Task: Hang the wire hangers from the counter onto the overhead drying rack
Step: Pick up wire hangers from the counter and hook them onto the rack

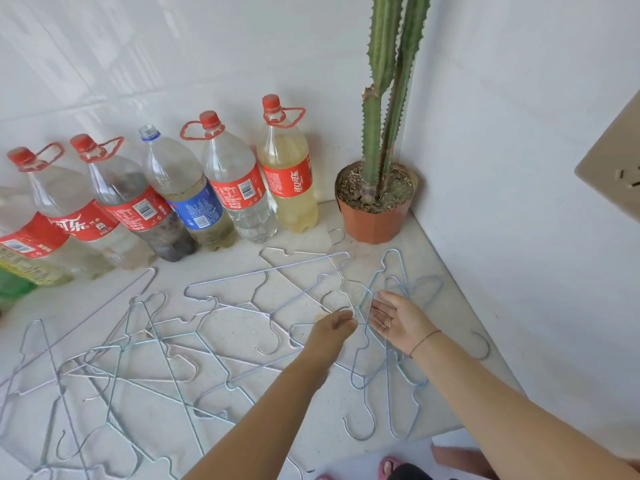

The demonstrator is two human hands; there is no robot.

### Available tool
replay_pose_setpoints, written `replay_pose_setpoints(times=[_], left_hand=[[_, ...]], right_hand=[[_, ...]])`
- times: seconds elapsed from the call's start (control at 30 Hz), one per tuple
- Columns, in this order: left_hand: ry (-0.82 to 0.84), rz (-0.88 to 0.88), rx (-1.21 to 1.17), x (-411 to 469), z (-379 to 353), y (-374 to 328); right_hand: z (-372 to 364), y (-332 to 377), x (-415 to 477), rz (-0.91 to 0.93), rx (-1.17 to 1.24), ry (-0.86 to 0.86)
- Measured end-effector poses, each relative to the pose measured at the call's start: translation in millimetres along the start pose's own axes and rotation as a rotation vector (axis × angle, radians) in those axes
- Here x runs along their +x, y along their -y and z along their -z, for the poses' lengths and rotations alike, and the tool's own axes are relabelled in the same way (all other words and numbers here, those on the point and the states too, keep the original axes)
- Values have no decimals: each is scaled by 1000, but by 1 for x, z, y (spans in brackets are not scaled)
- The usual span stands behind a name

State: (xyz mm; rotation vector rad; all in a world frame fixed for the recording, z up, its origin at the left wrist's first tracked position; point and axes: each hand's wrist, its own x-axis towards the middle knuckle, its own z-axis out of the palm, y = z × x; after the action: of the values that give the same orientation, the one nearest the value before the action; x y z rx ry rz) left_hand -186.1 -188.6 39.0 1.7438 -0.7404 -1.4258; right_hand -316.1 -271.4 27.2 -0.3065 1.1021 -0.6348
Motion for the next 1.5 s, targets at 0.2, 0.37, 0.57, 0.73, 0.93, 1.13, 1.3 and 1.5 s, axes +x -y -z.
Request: replay_pose_setpoints(times=[0.2, 0.37, 0.57, 0.73, 0.93, 1.13, 1.3, 1.5], left_hand=[[133, -37, -83, 9, -12, -26], [186, -71, -121, 6, -13, -30], [157, -51, -237, -1, 11, -31], [105, -65, -352, -14, 58, -28], [21, -63, -386, -30, 97, -10], [-56, -29, -421, -45, 117, 6], [-105, -14, -429, -57, 129, 16], [-135, -20, -438, -69, 145, 24]], right_hand=[[-2, -10, -37, 109, -55, 150], [2, -19, -58, 190, -157, 276], [50, -20, -67, 268, -235, -2], [72, -32, -61, 267, -390, -84], [55, -56, -34, 511, -1346, 38], [24, -64, -19, 501, -1837, 54], [15, -74, -14, 510, -1885, 36], [10, -71, -11, 466, -1748, -10]])
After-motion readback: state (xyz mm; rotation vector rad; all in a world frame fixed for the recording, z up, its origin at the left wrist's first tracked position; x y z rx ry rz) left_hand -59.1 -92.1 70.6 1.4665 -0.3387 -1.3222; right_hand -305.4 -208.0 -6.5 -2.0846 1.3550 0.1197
